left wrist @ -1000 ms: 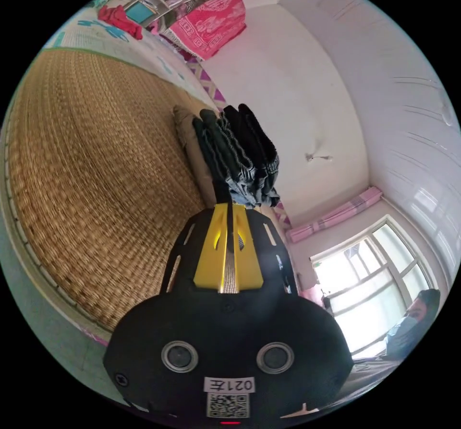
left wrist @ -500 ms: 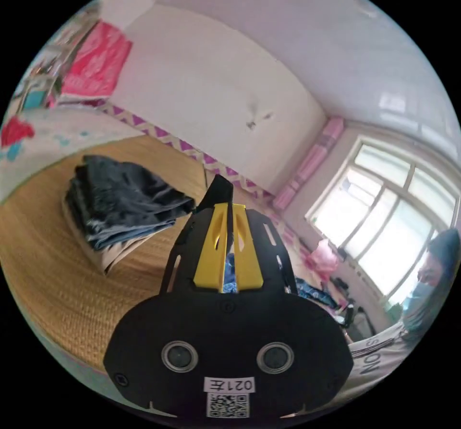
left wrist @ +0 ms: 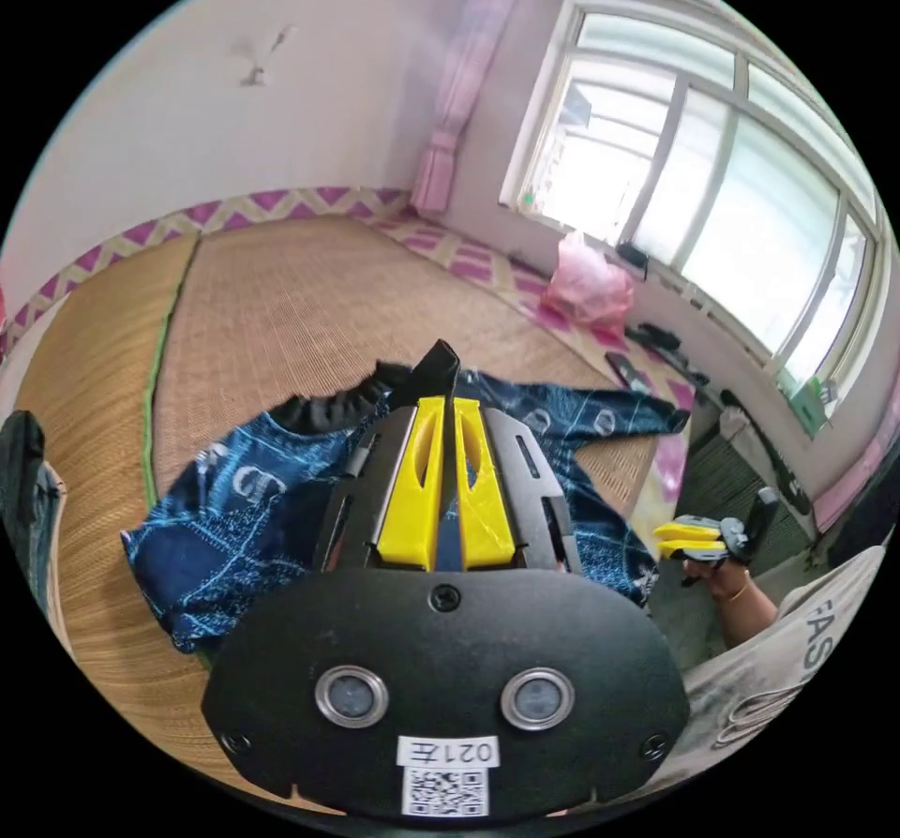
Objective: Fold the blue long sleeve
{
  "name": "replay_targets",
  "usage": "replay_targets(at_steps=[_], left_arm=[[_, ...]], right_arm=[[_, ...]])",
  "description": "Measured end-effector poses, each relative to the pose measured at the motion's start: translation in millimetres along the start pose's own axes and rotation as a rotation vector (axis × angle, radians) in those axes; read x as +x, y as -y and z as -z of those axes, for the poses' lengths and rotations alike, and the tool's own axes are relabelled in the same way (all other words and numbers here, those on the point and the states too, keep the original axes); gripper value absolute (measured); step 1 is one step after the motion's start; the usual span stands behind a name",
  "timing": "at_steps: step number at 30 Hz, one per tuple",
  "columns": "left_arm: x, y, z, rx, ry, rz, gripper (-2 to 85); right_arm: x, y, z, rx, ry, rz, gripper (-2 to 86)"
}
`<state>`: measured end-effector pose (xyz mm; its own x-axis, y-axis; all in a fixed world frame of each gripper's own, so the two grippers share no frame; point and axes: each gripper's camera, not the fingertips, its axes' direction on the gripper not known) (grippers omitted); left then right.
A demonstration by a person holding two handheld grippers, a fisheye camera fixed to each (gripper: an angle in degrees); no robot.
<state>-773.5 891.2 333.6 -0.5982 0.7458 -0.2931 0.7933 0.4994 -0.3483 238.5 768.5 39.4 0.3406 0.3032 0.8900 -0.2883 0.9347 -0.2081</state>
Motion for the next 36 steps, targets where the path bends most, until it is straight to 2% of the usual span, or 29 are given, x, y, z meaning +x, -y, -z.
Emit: replay_targets(at_steps=[8,13,18,20,21,23,27,30,36], left_arm=[[82,77,-33,0.002,0.008,-0.175,-0.8],[104,114,-102,-0.212,0.065,-0.208,1.0],[82,158,-98,-0.253,-0.222,-0.139,13.0],[72,167,-98,-0.232,-0.361,-0.135,14.0],[62,170,-103,-0.244,-0.444,-0.117,13.4],[47,171,-103,-0.225,-0.488,-0.097,12.0],[22,166,-58,-0.055,-0.463,-0.11,9.2],[11,159,-29,-0.044,-0.436,-0.119,8.8],[-23,131,22,-0.028,-0.435,-0.074,8.3]], right_arm=[[38,-34,23,0.005,-0.026,-0.054,6.4],[57,-43,37,0.041,-0.006,-0.08,6.1],[77,-48,49,0.033,-0.044,-0.101,7.4],[95,-46,58,0.057,-0.056,-0.144,8.3],[113,-44,66,0.087,-0.059,-0.201,8.8],[146,-43,85,0.165,-0.058,-0.336,9.5],[221,-57,132,0.36,-0.167,-0.659,10.8],[261,-73,153,0.435,-0.28,-0.875,11.6],[306,-106,174,0.694,-0.146,-1.16,10.1]])
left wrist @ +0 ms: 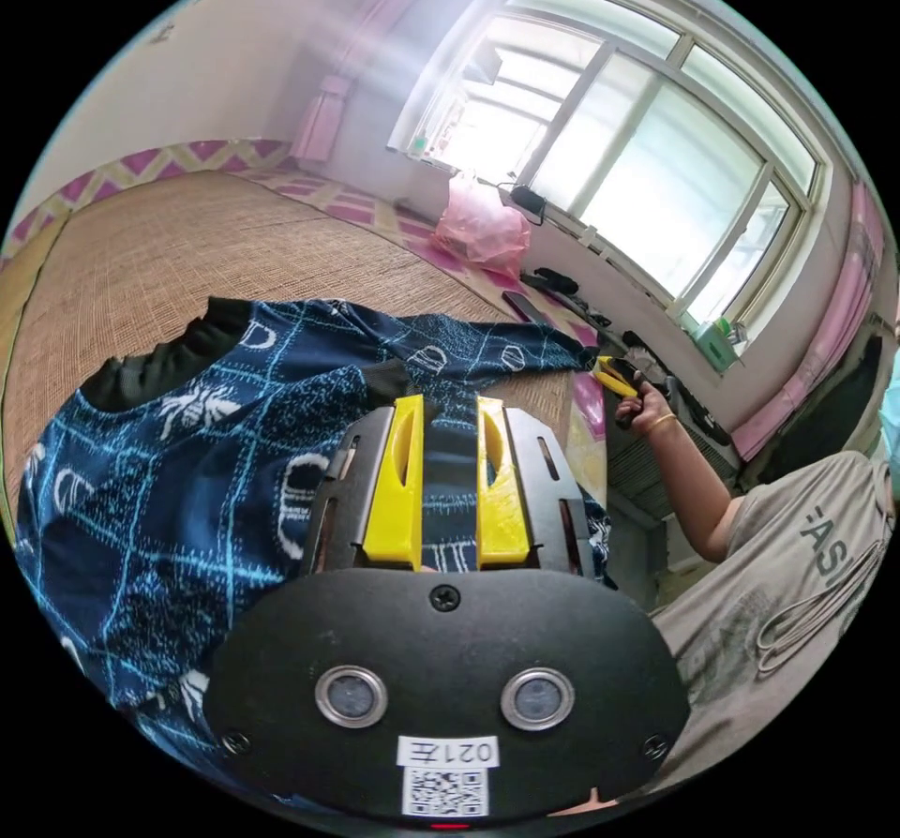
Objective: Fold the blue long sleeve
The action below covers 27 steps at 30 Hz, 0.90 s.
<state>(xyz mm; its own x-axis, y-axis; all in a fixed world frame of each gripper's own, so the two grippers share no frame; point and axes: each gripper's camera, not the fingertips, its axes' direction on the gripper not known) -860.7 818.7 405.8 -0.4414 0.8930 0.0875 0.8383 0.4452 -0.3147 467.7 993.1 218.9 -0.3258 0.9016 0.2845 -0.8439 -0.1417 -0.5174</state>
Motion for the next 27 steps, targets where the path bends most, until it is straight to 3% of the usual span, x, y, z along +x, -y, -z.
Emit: replay_targets(at_steps=[7,18,27], left_arm=[[-6,-32,51,0.019,0.091,-0.004,8.0],[-7,-76,81,0.082,0.105,-0.011,7.7],[-17,-126,81,0.094,0.112,0.017,7.0]], right_arm=[[-8,-2,5,-0.049,0.083,-0.15,13.1],[-54,4,-23,-0.102,0.009,-0.225,9.4],[-111,6,-25,-0.066,-0.066,-0.145,3.6]])
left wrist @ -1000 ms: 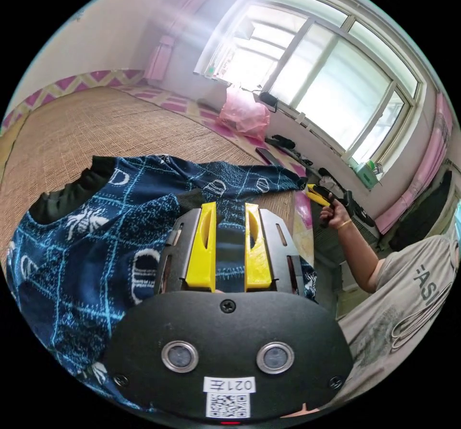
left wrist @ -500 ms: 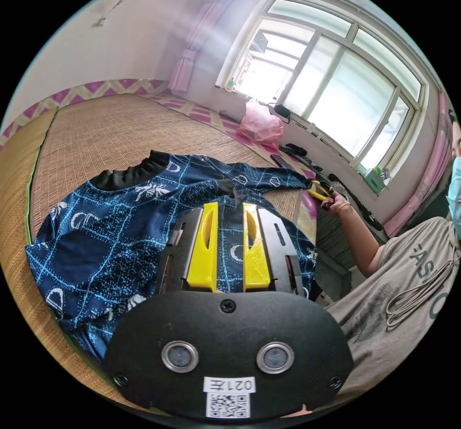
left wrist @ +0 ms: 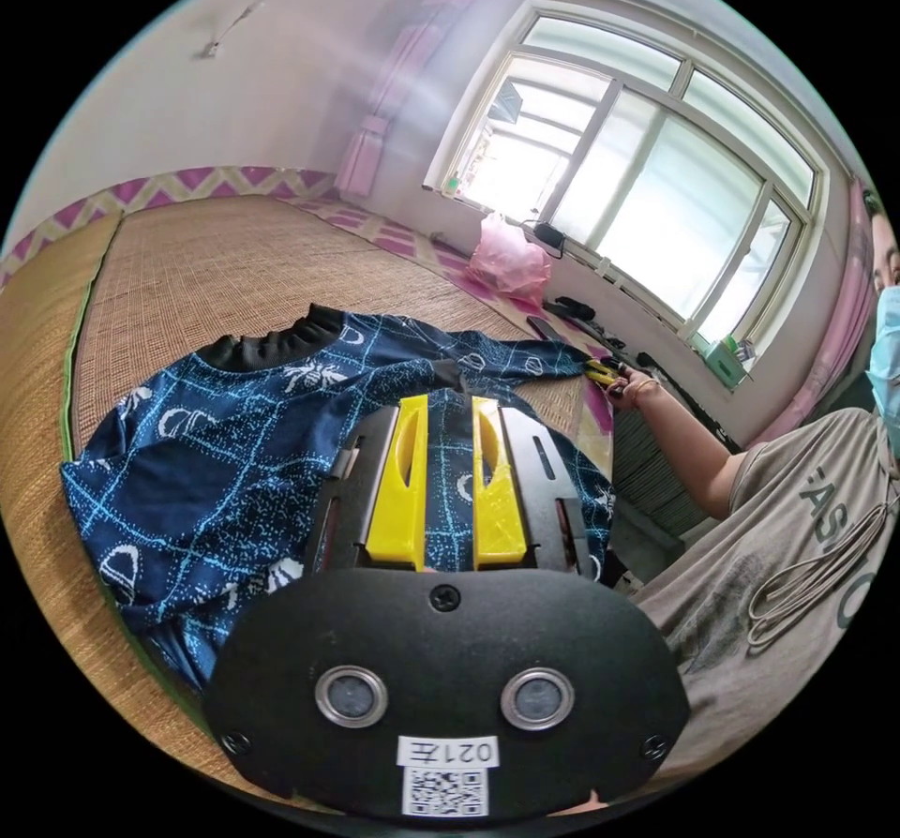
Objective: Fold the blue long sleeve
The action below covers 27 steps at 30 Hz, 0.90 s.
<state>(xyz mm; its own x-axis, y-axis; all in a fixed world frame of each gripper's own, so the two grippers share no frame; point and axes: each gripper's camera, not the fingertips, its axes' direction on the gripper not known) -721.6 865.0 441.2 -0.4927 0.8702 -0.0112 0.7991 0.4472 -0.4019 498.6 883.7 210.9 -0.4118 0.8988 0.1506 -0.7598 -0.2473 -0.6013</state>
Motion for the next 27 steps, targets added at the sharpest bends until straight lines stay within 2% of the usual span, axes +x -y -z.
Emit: replay_targets(at_steps=[2,8,10,11,13,15,20,22,25,27], left_arm=[[-3,-12,2,-0.004,0.007,0.004,6.8],[-15,-55,15,0.016,0.027,0.019,6.3],[-19,-70,21,0.03,0.028,0.032,6.2],[-21,-80,25,0.04,0.032,0.039,6.2],[-24,-96,32,0.05,0.042,0.053,6.1],[-27,-119,42,0.065,0.054,0.065,6.0],[-37,-174,75,0.113,0.092,0.125,6.1],[-42,-198,88,0.119,0.119,0.151,6.2],[-53,-239,110,0.126,0.159,0.211,6.1],[-60,-269,127,0.14,0.187,0.253,6.1]], right_arm=[[-30,-10,5,0.011,-0.022,0.09,2.1],[-217,-111,8,0.016,-0.103,0.726,0.6],[-300,-195,-8,-0.019,-0.119,1.031,0.5],[-317,-218,-12,-0.029,-0.118,1.097,0.5],[-379,-322,-35,-0.098,-0.084,1.366,0.5],[-410,-406,-53,-0.15,-0.048,1.538,0.4],[-431,-624,-106,-0.263,0.004,1.972,0.2],[-414,-712,-146,-0.407,-0.036,2.13,0.1],[-395,-780,-182,-0.516,-0.161,2.282,-0.1],[-412,-792,-177,-0.5,-0.152,2.257,-0.1]])
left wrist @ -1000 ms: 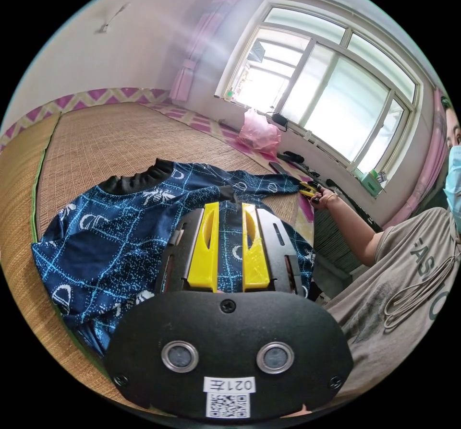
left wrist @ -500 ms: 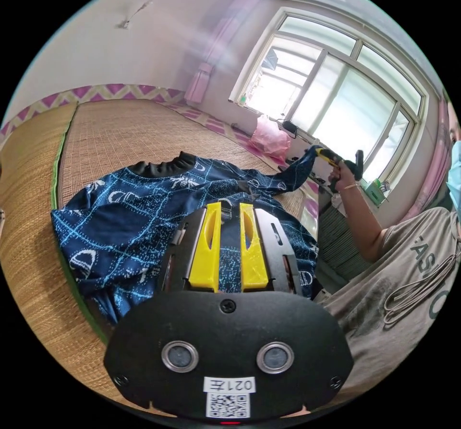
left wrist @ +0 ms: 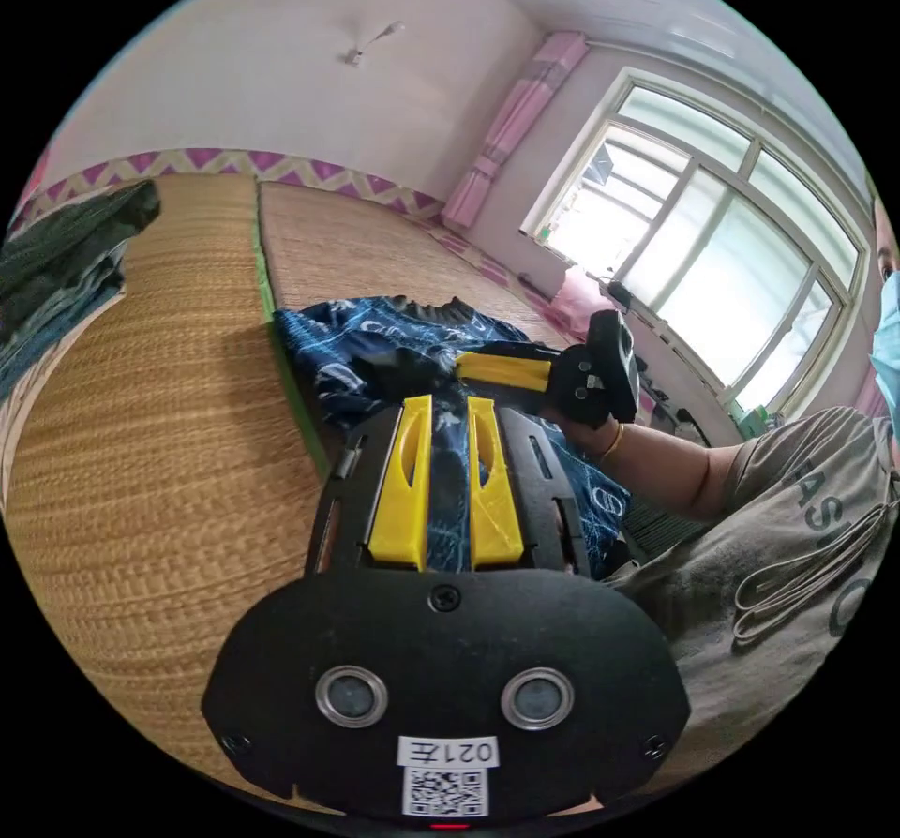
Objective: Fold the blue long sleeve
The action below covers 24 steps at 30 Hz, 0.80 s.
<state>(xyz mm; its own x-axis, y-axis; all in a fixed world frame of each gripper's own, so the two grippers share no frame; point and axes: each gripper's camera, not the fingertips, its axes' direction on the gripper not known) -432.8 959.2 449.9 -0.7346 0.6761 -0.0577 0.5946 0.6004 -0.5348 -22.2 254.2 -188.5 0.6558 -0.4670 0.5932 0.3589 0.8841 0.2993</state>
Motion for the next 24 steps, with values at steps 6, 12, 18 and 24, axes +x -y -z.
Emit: replay_targets(at_steps=[6,12,18,24], left_arm=[[-29,-47,13,0.055,0.002,0.082,5.4],[-26,-71,-1,0.067,-0.026,0.068,5.5],[-35,-97,-12,0.081,-0.042,0.095,5.5],[-32,-122,-17,0.102,-0.032,0.1,5.4]], right_arm=[[-27,71,20,0.044,0.043,0.063,0.2],[-34,90,24,-0.021,0.103,0.101,3.4],[-20,118,58,0.132,0.183,0.202,9.0],[-72,147,14,0.012,-0.046,0.369,6.8]])
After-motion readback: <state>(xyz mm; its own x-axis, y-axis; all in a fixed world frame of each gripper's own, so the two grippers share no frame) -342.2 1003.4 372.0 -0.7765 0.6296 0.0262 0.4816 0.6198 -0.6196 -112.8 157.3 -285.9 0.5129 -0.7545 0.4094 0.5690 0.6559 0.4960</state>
